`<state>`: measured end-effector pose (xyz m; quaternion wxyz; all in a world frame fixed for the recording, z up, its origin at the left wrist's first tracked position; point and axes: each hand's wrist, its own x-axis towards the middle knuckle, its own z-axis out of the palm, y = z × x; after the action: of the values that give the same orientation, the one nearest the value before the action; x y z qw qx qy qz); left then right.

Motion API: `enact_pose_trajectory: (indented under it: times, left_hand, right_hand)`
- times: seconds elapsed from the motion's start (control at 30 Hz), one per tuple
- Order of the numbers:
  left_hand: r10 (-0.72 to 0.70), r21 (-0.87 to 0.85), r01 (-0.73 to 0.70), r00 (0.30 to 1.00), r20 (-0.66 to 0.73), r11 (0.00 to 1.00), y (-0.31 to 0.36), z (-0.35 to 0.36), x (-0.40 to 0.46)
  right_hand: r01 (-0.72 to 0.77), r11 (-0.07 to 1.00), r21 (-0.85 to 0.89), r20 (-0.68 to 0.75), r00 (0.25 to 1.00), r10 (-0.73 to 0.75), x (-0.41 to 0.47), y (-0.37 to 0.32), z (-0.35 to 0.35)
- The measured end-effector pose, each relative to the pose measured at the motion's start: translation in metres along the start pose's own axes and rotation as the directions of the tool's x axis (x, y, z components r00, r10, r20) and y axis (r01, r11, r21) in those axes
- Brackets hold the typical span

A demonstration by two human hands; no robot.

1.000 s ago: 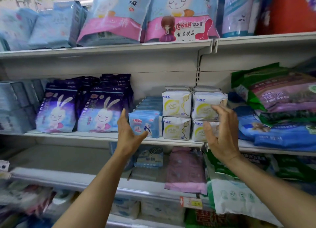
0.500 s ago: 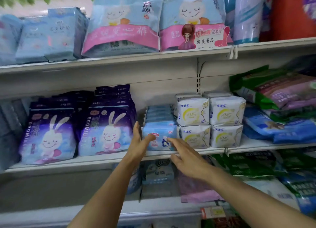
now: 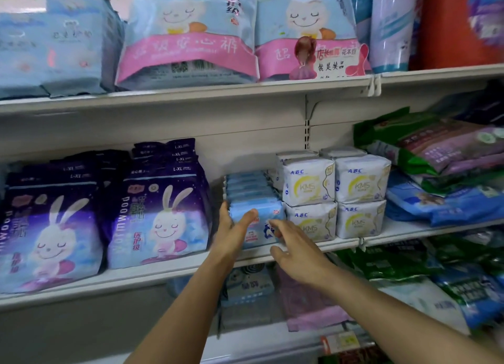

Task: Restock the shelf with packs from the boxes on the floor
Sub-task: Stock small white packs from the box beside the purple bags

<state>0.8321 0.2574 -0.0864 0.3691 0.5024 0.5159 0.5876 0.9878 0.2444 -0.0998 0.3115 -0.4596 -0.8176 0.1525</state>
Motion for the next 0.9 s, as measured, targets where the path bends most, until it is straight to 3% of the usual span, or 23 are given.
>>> enact_pose_trajectory:
  times: [0.23, 0.43, 0.63, 0.9]
  left_hand:
    - [0.014, 0.020, -0.014, 1.000, -0.020, 1.000, 0.002, -0.005, 0.003]
    - [0.158, 0.129, -0.142, 0.979, -0.129, 0.982, 0.007, -0.014, -0.015]
    - [0.199, 0.089, -0.185, 0.960, -0.197, 0.979, 0.007, -0.032, -0.039]
    - [0.104, 0.034, -0.099, 0.959, -0.265, 0.995, 0.008, -0.063, -0.075]
  right_hand:
    - [-0.038, 0.999, 0.027, -0.002, 0.999, 0.038, -0.005, -0.007, -0.001]
    - [-0.084, 0.994, 0.068, -0.032, 0.996, 0.087, -0.017, -0.014, -0.003]
    - [-0.102, 0.982, 0.160, -0.134, 0.983, 0.124, -0.032, -0.016, 0.005]
    - [-0.078, 0.958, 0.277, -0.081, 0.991, 0.105, -0.044, -0.032, 0.005]
